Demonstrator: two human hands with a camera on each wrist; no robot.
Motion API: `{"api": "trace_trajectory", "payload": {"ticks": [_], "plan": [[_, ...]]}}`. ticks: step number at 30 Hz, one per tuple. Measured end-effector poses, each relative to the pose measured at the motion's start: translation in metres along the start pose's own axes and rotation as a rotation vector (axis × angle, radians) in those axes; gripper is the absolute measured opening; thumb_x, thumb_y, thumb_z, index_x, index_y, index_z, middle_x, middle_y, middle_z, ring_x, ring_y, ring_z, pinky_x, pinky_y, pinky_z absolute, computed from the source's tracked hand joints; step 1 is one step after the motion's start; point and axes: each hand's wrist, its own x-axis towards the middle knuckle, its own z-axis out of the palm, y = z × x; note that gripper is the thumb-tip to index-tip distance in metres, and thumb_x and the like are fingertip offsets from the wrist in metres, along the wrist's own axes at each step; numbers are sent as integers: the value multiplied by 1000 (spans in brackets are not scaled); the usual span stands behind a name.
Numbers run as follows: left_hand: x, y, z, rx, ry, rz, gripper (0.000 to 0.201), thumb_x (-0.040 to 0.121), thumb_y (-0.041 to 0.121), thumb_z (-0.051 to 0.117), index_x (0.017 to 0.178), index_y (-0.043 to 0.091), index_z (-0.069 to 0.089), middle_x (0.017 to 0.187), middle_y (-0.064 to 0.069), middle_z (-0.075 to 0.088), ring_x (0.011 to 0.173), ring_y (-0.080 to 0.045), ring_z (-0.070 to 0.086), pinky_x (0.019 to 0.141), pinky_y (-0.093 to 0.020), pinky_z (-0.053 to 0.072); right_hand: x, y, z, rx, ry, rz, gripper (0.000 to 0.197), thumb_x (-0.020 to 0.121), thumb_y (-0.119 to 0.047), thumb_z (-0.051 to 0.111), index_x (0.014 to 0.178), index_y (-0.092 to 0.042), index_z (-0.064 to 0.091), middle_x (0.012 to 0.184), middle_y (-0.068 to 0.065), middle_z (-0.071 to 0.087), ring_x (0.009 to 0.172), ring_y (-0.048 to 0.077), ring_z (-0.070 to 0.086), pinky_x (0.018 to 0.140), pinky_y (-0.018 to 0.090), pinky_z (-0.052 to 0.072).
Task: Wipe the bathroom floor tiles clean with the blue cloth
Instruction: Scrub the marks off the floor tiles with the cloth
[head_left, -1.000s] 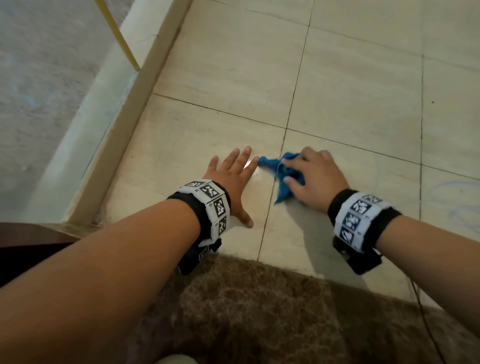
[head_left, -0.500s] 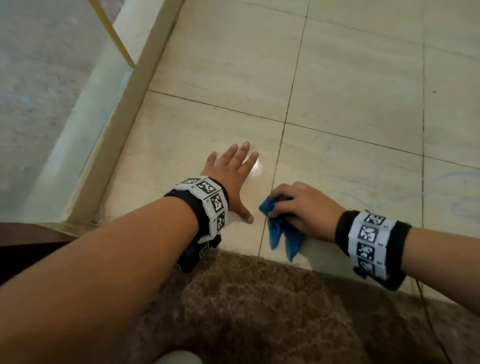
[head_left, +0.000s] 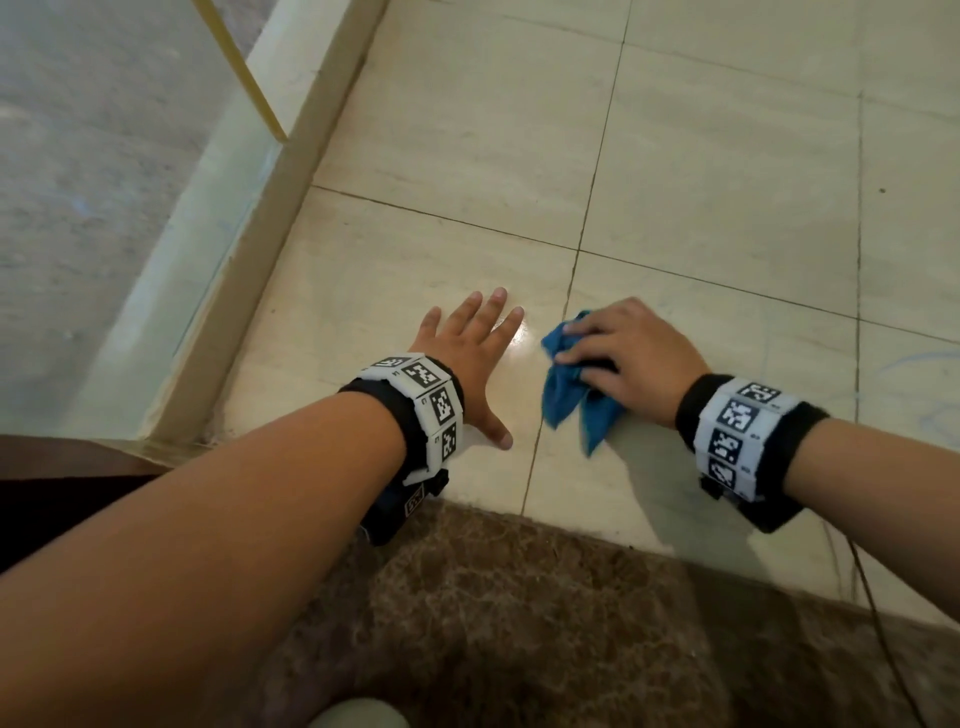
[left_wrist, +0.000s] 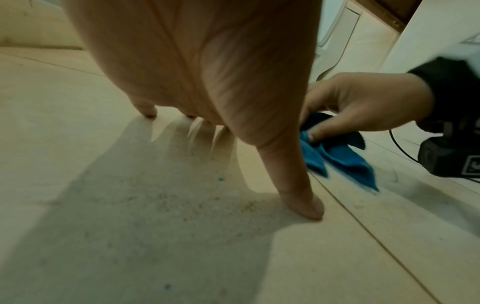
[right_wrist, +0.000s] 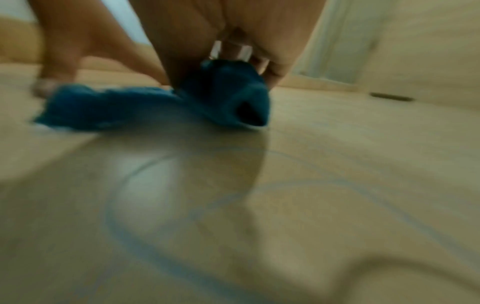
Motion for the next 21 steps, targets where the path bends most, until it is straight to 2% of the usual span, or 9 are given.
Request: {"api": "trace_trajectory", "payload": {"ticks": [2,5,7,9,11,13,17,19,21], "plan": [[0,0,1,-3,0,0,139,62,73,71,147,25,-28,155,0,-34,145,-22,-23,119,-50,-3,-1,-7,4,19,67,124,27,80,-13,68,104,-25,72,120,0,62,103,32,51,90,34,36],[0,-1,2,3,7,2,139,62,74,70,147,24,-28,155,0,-34,145,-22,-23,119,-50,-3,-29,-43,26,22,-9,-242,34,62,-4,80,88,-25,75,106,1,68,84,31,61,68,37,52],[0,0,2,3,8,5,139,62,74,71,147,24,-28,155,0,-34,145,-23,-22,119,-50,-3,-35,-47,26,-16,-114,-379,35,59,-7,84,88,-27,75,104,-2,69,81,27,61,57,33,53],[0,1,1,-2,6,2,140,61,73,71,148,24,-27,155,-1,-34,146,-23,-22,119,-50,-2,-18,-31,13,28,-137,-183,34,69,-2,74,95,-24,74,112,-2,66,88,28,57,69,33,48],[0,1,-1,-7,2,0,140,61,72,72,148,24,-26,155,-1,-33,146,-23,-22,119,-50,-2,-7,-14,9,84,-6,102,32,80,-3,61,103,-22,72,120,-2,62,99,28,52,82,27,33],[-1,2,-1,-6,4,-1,140,61,72,73,149,24,-25,156,-2,-32,146,-24,-21,119,-50,-1,-13,-24,10,73,61,84,27,81,-13,59,103,-21,72,120,1,63,104,29,54,89,30,35],[-2,2,-6,-1,8,1,137,62,71,72,150,22,-21,157,-2,-28,147,-25,-17,120,-51,3,-40,-40,21,-6,-140,-270,24,81,-39,61,94,-24,73,115,-1,65,104,23,59,91,37,47],[-2,4,-9,-39,11,-3,135,62,71,72,151,22,-17,158,-2,-25,147,-24,-15,120,-51,4,-23,-24,9,10,-131,-173,15,82,-32,66,89,-19,72,117,0,64,104,27,58,89,39,48],[-3,7,-10,-63,22,-18,134,62,71,72,152,21,-15,159,-2,-23,148,-25,-14,120,-51,4,-6,-3,-3,39,4,76,12,84,-24,65,93,-17,69,120,-1,62,107,27,55,90,35,40]]}}
